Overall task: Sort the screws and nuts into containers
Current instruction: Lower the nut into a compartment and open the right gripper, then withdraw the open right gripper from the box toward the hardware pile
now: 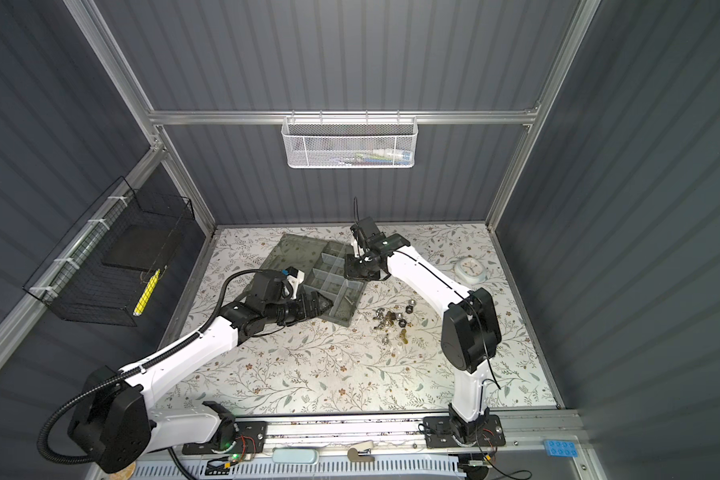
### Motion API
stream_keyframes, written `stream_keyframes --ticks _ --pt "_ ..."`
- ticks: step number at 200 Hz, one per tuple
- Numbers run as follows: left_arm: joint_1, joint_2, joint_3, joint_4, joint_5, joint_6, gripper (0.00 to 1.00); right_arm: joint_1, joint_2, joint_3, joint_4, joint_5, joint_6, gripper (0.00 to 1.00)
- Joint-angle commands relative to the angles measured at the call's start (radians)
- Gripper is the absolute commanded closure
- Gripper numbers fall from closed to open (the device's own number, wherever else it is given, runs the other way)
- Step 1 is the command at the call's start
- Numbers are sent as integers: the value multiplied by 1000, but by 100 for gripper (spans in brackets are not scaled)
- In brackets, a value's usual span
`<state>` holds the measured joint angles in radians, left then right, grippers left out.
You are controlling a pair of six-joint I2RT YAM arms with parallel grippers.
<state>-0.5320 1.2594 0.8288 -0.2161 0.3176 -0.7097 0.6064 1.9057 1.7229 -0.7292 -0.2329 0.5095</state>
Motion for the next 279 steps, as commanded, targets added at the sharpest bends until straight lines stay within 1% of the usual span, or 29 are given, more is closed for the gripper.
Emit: stream_keyframes --ticks 1,52,89,115,144,200,279 --pt "47 -41 -42 -32 43 18 0 36 40 55 -8 -42 32 76" --pt "143 -90 -145 19 111 -35 0 96 130 98 15 -85 69 76" --pt "177 -85 -190 72 150 -72 0 127 185 84 34 -92 84 75" --pt "180 -78 -192 79 156 -76 0 138 206 52 61 -92 92 75" --pt "181 -76 -194 80 155 -76 0 142 225 26 76 -92 95 72" --pt "181 -72 -189 72 159 -71 0 142 246 5 85 -91 94 65" --pt "181 -79 -179 54 152 -59 0 142 243 6 84 -91 90 62"
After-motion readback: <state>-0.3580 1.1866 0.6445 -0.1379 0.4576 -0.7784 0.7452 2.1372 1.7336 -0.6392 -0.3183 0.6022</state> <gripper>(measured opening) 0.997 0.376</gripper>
